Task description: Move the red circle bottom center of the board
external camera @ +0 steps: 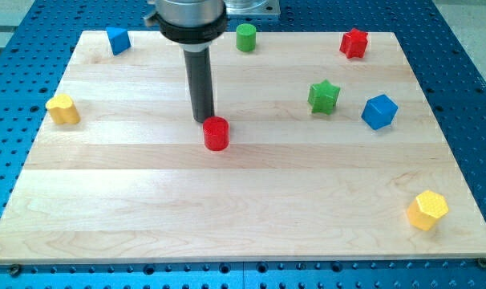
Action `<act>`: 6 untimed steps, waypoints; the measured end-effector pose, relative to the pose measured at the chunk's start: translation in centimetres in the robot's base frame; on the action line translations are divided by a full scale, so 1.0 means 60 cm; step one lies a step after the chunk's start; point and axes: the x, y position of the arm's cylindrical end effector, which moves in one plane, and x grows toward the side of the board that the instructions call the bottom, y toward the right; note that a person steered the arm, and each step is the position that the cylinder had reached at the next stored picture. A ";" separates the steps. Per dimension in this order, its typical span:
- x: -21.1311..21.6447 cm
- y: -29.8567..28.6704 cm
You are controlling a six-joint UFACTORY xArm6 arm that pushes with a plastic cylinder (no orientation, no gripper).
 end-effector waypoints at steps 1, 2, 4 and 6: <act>0.106 -0.015; 0.055 -0.058; 0.015 0.058; 0.130 0.040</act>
